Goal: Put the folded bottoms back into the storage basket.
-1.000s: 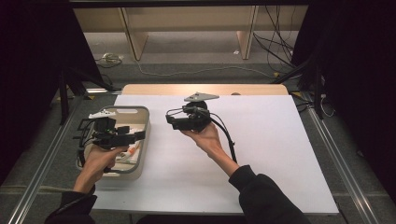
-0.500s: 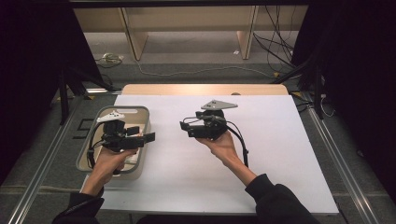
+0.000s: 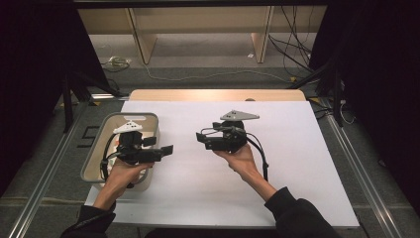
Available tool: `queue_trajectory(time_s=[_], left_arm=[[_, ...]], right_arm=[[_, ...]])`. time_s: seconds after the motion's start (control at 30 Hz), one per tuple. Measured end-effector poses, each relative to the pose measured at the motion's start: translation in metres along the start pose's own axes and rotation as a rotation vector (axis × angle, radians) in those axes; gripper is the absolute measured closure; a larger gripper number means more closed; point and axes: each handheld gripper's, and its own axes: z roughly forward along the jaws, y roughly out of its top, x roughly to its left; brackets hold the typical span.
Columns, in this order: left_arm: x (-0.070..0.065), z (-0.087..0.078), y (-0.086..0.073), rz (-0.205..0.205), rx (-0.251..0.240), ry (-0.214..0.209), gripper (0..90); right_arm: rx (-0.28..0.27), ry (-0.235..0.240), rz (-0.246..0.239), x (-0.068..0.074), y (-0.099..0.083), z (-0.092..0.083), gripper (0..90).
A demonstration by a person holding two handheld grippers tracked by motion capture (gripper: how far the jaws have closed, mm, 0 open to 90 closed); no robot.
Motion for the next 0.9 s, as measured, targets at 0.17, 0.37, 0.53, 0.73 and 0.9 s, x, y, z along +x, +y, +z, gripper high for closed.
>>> queue_trajectory(time_s=[0.17, 0.37, 0.53, 0.73, 0.9], left_arm=[[-0.004, 0.001, 0.001, 0.008, -0.006, -0.009, 17.1], [-0.007, 0.005, 0.001, 0.02, -0.003, -0.021, 16.9], [-0.007, 0.007, 0.0, 0.018, -0.007, -0.023, 16.8], [-0.012, 0.008, -0.002, 0.026, -0.014, -0.034, 16.8], [-0.015, 0.009, -0.006, 0.04, -0.017, -0.035, 16.5]], right_arm=[[-0.011, 0.0, 0.008, -0.001, 0.0, -0.003, 25.8], [-0.007, 0.003, 0.015, -0.003, -0.004, -0.005, 25.8], [0.0, 0.002, 0.017, -0.006, -0.008, -0.007, 25.7], [-0.003, -0.011, 0.02, -0.01, -0.012, -0.015, 25.7], [-0.003, -0.019, 0.006, -0.009, -0.014, -0.02, 25.4]])
